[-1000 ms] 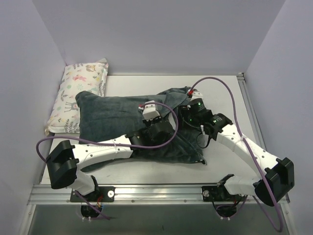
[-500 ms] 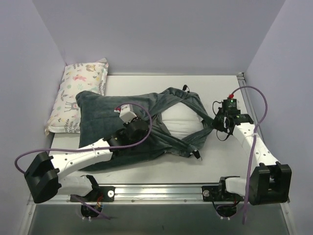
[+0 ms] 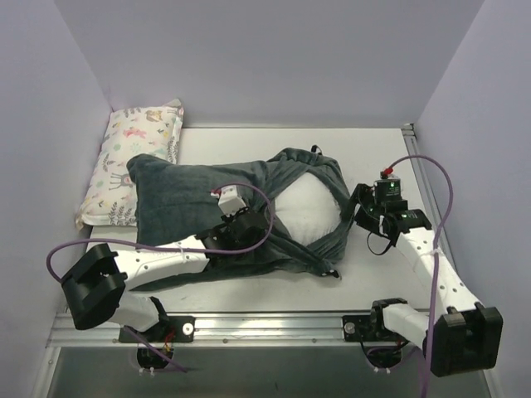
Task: Remove the pillowcase from the pillow
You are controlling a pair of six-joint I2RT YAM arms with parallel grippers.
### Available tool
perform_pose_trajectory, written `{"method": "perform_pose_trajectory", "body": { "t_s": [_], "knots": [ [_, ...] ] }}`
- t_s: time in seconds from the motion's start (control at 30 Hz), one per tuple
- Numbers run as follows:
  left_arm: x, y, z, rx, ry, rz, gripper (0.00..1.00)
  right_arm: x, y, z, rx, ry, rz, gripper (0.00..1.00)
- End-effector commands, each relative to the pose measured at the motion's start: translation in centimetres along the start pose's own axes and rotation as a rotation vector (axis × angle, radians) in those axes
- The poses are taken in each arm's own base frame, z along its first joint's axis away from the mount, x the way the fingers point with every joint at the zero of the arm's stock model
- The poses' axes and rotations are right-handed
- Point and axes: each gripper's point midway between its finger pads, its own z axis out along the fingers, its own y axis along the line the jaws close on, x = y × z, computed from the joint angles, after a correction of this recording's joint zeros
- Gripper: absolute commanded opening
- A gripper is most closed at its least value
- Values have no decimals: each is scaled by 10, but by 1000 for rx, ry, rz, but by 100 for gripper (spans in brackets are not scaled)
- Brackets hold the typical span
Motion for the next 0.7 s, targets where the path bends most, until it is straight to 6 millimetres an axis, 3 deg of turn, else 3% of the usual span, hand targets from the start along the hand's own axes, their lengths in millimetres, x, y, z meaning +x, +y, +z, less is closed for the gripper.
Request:
{"method": "perform_pose_trajectory", "body": {
  "t_s": [0.0, 0.07, 0.2, 0.3, 0.33, 0.47, 0.57, 0.6, 0.63, 0.67],
  "knots": [
    [33, 27, 4, -76, 80, 103, 0, 2, 20, -34, -96, -48, 10, 73],
    [33, 24, 5, -70, 79, 100, 0, 18, 38, -46, -160, -51, -37, 76],
    [33, 20, 8, -70, 72, 98, 0, 56, 45, -45, -149, -36, -87, 79],
    [31, 18, 9, -72, 65, 102, 0, 91, 21, -21, -42, 20, -75, 79],
    [31, 18, 9, -72, 65, 104, 0, 90, 21, -22, -47, 15, -72, 79],
    [26, 27, 8, -87, 62, 103, 0, 107, -17, -7, 41, -13, 49, 74],
    [21, 38, 9, -105, 63, 97, 0, 114, -28, -3, 39, -20, 142, 59],
    [19, 43, 8, -112, 63, 93, 0, 111, -33, -1, 48, -29, 188, 42],
    [16, 49, 8, -125, 64, 85, 0, 111, -34, 0, 37, -33, 216, 36],
    [10, 50, 6, -121, 55, 69, 0, 115, -36, 4, 28, -25, 246, 18]
  ]
}}
